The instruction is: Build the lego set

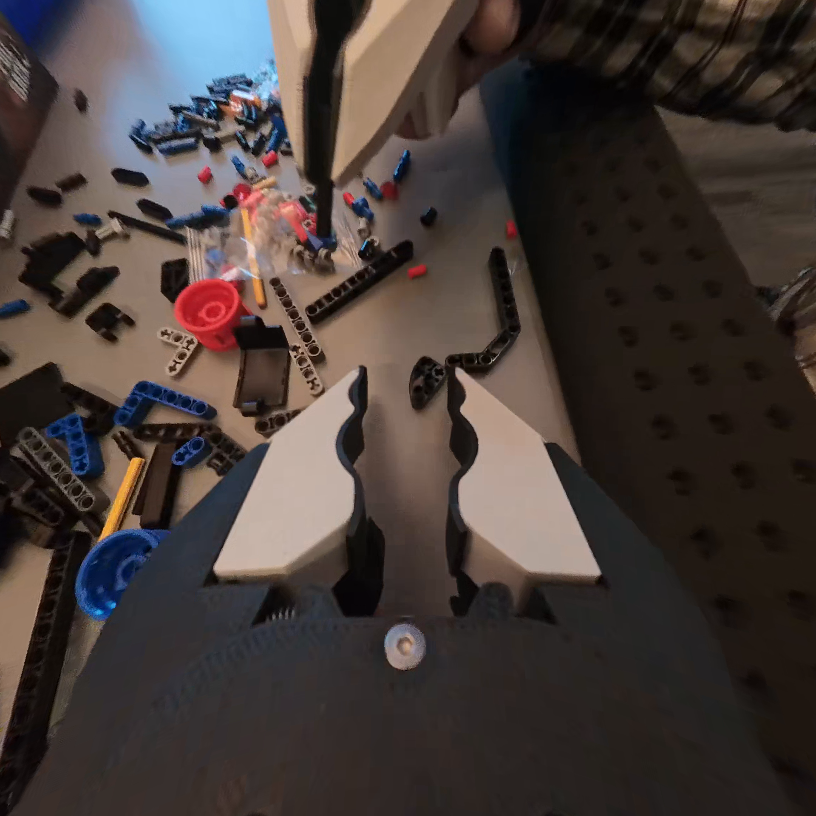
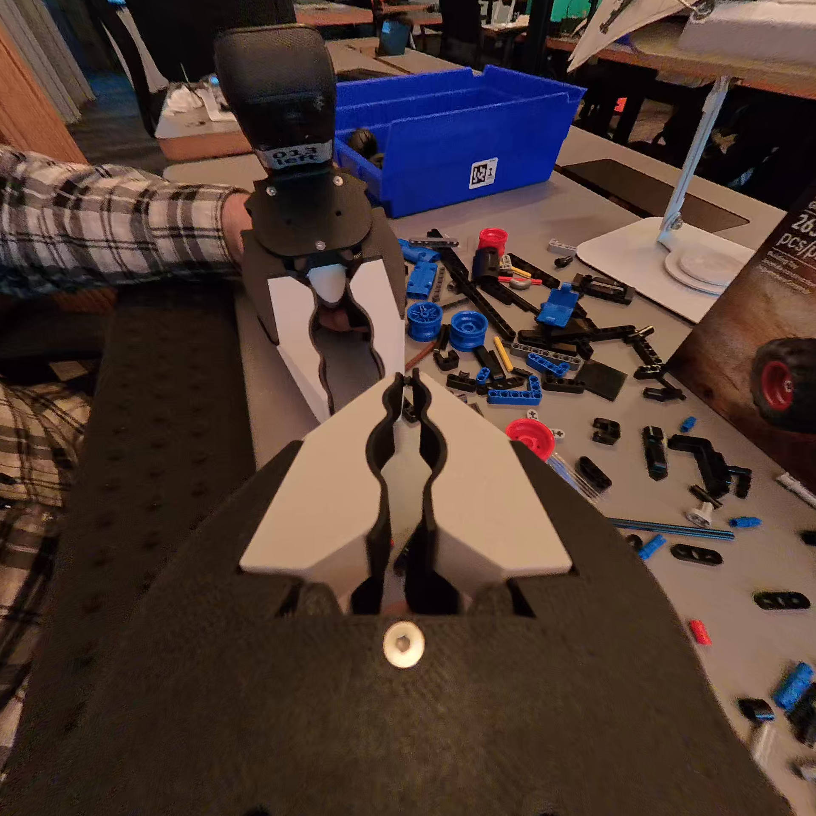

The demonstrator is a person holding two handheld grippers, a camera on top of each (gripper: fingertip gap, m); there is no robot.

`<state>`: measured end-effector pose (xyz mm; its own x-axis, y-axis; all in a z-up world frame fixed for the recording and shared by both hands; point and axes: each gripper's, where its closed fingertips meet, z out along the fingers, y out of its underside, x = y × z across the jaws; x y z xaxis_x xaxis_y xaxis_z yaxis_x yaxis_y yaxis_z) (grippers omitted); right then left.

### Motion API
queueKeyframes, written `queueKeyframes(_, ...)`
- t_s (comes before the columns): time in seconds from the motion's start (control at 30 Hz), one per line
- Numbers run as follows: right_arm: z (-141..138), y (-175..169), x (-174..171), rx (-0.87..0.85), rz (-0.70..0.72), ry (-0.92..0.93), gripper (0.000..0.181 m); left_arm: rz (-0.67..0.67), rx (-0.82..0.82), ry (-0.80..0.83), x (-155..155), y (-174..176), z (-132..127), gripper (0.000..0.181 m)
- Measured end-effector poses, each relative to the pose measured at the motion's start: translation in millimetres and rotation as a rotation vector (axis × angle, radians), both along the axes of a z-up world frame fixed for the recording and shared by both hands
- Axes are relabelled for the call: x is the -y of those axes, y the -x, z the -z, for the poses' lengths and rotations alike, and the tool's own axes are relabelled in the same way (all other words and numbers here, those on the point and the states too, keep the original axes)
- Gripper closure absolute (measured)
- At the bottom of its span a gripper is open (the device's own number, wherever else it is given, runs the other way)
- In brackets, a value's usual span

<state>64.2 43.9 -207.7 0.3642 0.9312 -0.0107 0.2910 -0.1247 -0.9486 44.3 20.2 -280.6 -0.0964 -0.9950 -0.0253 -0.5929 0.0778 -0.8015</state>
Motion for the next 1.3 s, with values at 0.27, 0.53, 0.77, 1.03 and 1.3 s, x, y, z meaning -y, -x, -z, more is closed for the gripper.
queueKeyframes(0.27, 4, -3, 1, -0.009, -0.015, -0.013, 0.18, 0.005, -0.052, -0.043, 0, -1, 9, 0.169)
queueKeyframes(0.53, 13, -2, 1, 0.04, -0.016, -0.037, 0.179, -0.005, -0.052, -0.042, -1, -1, 9, 0.172)
queueKeyframes(0.77, 18, -3, 0, 0.058, -0.014, -0.04, 0.179, 0.0, -0.06, -0.051, -1, 0, 10, 0.163)
queueKeyframes(1.03, 20, -3, 0, 0.069, -0.009, -0.044, 0.179, 0.009, -0.085, -0.078, 0, 0, 14, 0.17)
queueKeyframes(1.3, 22, -3, 0, 0.074, -0.01, -0.044, 0.179, 0.009, -0.087, -0.082, -1, 2, 14, 0.167)
